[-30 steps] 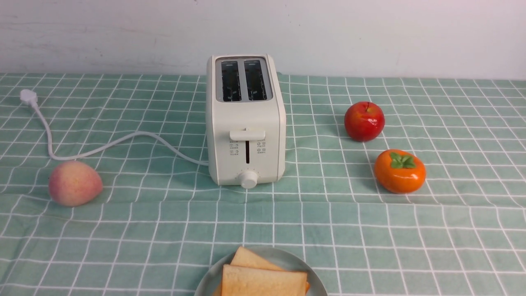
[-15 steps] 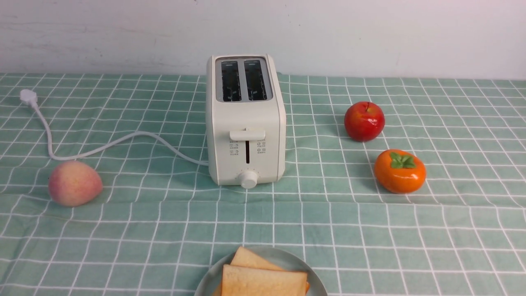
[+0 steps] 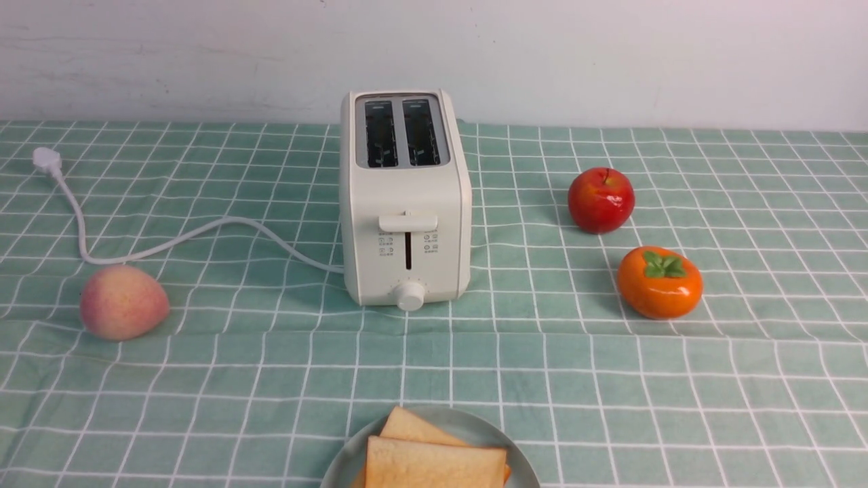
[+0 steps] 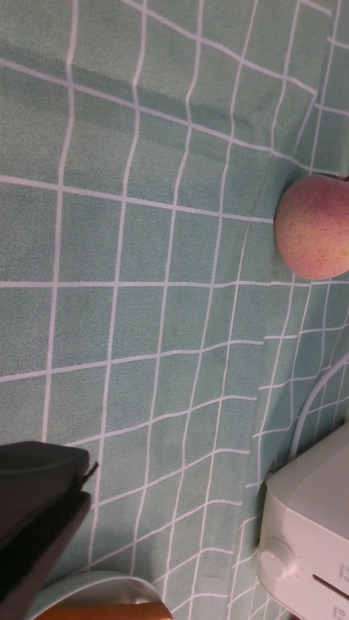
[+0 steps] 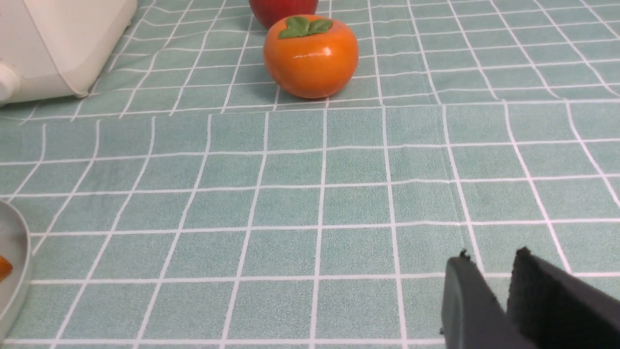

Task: Take toasted bread from bread machine on blue coffee table place on plate.

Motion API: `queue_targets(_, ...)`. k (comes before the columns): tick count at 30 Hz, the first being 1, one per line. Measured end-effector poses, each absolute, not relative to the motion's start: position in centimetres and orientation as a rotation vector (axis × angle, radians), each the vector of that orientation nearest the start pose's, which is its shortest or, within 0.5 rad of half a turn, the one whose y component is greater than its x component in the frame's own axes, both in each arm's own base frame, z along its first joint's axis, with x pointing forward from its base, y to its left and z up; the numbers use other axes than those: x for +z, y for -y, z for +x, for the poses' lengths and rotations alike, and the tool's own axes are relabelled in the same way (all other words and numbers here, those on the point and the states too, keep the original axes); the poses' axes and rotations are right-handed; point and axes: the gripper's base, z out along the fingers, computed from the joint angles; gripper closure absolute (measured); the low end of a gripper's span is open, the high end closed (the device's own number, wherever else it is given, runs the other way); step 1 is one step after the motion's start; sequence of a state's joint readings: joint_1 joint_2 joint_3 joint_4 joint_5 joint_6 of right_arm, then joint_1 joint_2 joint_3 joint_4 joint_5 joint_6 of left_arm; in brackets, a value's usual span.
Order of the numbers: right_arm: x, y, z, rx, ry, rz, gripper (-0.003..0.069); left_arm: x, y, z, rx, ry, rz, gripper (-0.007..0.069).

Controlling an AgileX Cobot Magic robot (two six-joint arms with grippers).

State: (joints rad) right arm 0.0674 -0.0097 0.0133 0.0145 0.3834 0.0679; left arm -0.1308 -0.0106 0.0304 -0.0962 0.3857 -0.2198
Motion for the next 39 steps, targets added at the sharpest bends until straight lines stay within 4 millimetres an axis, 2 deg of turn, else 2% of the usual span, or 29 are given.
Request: queue_targets(39,17.48,-0.30,5.21,0.081,-1.871,-0.005,0.0459,16.91,1.01,5.14,-0.334,-1.895,-0.144,0.0559)
